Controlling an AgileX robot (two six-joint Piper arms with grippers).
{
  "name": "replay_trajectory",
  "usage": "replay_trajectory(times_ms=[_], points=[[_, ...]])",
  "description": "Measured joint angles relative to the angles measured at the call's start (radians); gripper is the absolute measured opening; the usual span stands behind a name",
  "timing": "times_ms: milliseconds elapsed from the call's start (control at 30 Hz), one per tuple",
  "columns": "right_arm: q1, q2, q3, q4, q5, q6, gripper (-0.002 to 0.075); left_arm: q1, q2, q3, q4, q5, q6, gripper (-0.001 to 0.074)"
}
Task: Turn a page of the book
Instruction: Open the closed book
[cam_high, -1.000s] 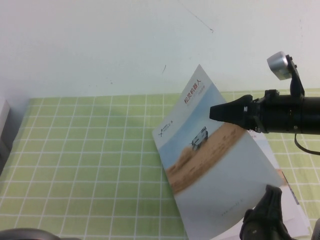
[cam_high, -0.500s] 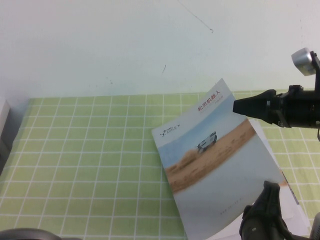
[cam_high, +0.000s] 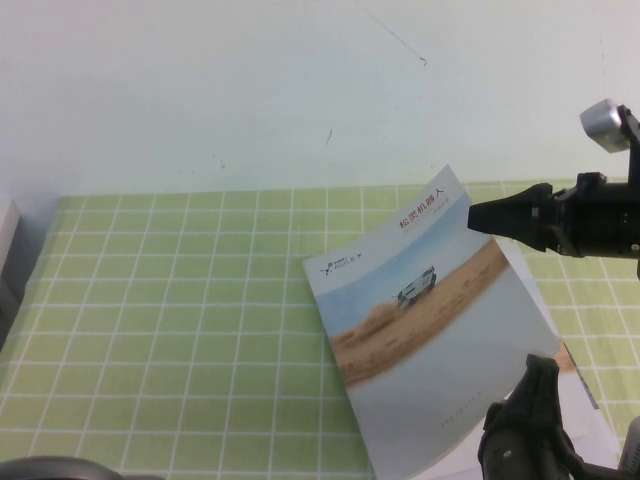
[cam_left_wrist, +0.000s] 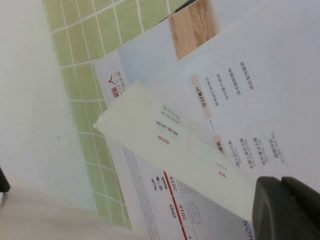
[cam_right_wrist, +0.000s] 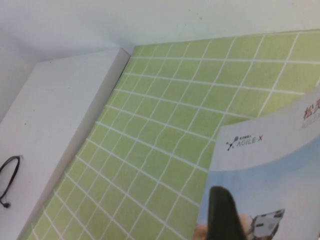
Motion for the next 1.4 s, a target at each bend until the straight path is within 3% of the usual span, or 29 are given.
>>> replay_trajectory(times_ms=[633, 1067, 1400], points=[[-0.035, 0.000, 0.000, -0.034, 0.000, 0.000, 0.0365, 0.000, 0.000, 0.000, 0.011, 0.004, -0.018, -0.0004], [-0.185, 0.000, 0.000, -0.183, 0.082, 0.096, 0.0283, 0.000, 0.000, 0.000, 0.011, 0.004, -0.029, -0.0004], [-0.220, 0.000, 0.000, -0.422, 0.099, 0.248, 0.0184, 0.000, 0.000, 0.000, 0.011, 0.004, -0.037, -0.0004]])
